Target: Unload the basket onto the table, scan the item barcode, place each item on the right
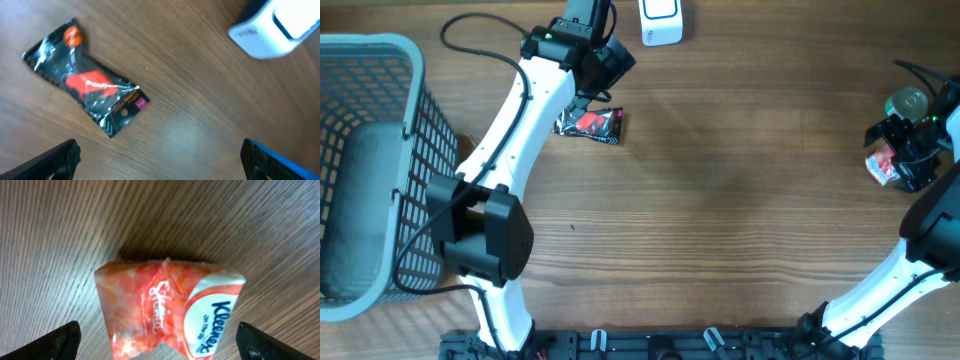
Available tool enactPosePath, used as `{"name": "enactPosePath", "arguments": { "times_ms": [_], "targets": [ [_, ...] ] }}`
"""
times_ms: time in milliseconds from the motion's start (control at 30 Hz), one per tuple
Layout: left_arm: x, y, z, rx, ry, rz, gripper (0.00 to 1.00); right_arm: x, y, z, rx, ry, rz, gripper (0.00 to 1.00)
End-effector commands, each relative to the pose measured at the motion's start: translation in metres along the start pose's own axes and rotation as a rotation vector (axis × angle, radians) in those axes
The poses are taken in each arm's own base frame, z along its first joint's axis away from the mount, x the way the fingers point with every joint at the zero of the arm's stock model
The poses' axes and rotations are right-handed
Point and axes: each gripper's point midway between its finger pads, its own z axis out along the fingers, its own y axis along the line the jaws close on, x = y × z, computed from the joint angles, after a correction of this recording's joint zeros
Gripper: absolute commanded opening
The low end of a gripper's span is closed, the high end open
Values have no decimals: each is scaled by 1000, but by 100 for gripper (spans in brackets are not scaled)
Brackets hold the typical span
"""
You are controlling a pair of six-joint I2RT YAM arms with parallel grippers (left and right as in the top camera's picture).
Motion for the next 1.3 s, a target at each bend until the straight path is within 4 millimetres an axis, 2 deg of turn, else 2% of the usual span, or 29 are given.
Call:
{"name": "enactPosePath", "arguments": {
  "times_ms": [0, 100, 200, 333, 400, 500, 600, 700, 733, 867, 1000, 1133, 1267],
  "targets": [
    [-4, 19, -2, -74, -54, -244, 100, 2, 10, 1, 0, -9, -47, 100],
    [2, 28, 1, -117, -63, -225, 100, -4, -4, -9, 117, -73, -4, 100],
    [8, 35, 4, -158, -95, -197, 100, -5, -3, -23, 115, -110, -7, 100],
    [13, 33, 4, -172, -130, -166, 100, -1, 4, -55, 89, -171, -39, 100],
    [14, 31, 3, -172, -144, -149, 100, 1, 10, -79, 66, -226, -53, 100],
    [15, 28, 3, -170, -146, -70, 100, 8, 27, -122, -21, -321, -120, 100],
    [13, 34, 2, -195, -158, -70, 100, 27, 62, -168, -183, -410, -289, 100],
    [11, 51, 4, -244, -207, -232, 100, 42, 88, -204, -271, -513, -432, 100],
    [12, 56, 5, -256, -215, -283, 100, 46, 94, -209, -288, -529, -461, 100],
    [27, 85, 18, -321, -236, -564, 100, 69, 118, -205, -395, -459, -579, 100],
    [35, 97, 29, -345, -239, -591, 100, 80, 130, -178, -387, -367, -651, 100],
    [31, 98, 29, -342, -252, -594, 100, 87, 140, -159, -371, -319, -676, 100],
    [19, 84, 40, -256, -278, -619, 100, 91, 145, -156, -367, -312, -691, 100]
  ]
}}
